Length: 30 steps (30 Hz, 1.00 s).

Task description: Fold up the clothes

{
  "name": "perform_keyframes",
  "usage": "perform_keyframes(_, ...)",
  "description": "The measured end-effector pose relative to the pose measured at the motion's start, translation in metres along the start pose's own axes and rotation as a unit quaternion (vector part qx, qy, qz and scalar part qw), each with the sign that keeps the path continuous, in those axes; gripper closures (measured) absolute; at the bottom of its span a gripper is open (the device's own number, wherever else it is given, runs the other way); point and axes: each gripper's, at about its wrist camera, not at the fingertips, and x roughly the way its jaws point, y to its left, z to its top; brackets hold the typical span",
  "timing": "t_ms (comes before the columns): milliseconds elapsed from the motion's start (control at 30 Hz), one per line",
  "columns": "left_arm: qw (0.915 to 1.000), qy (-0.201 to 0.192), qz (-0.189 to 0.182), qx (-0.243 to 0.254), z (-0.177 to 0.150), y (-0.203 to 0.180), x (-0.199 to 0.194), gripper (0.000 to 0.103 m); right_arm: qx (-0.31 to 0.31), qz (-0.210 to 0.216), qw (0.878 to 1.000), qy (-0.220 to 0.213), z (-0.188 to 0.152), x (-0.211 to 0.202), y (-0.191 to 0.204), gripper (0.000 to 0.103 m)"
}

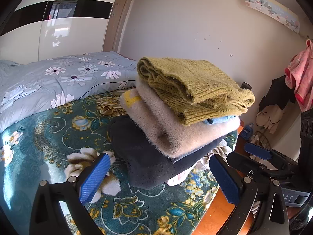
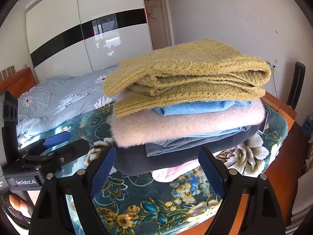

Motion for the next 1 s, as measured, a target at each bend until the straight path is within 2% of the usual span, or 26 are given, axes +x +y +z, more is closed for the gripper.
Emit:
perform_keyframes(233, 1.0000, 0.004, 0.000, -0.004, -0.004, 0.005, -0.002, 0.000, -0.007, -0.013, 1.000, -0.013, -0.002, -0.007, 0.007, 0.015)
perform_keyframes(267, 1.0000, 0.003, 0.002, -0.006, -0.005, 0.006, -0.003, 0.000, -0.007, -0.017, 1.000, -0.017, -0.003, -0.008, 0.008, 0.012)
perform_keyframes(300, 1.0000, 0.003, 0.003, -0.008, -0.005, 0.007, -0.003, 0.000, -0.006, -0.023, 0.999, -0.023, -0.003, -0.009, 0.007, 0.003)
perform_keyframes(333, 0.9999, 0.001, 0.003, -0.011, -0.005, 0.009, -0.004, 0.000, -0.005, -0.026, 0.999, -0.027, -0.003, -0.011, 0.007, 0.000)
perform_keyframes(600, 0.9999, -0.014, 0.007, -0.006, -0.004, 0.007, -0.011, 0.000, 0.000, -0.028, 0.999, -0.029, -0.004, -0.012, 0.008, 0.000)
perform_keyframes(1000, 0.9979, -0.039, 0.044, 0.029, -0.008, -0.002, -0.031, 0.000, -0.012, -0.052, 0.998, -0.038, -0.011, -0.027, 0.021, 0.000)
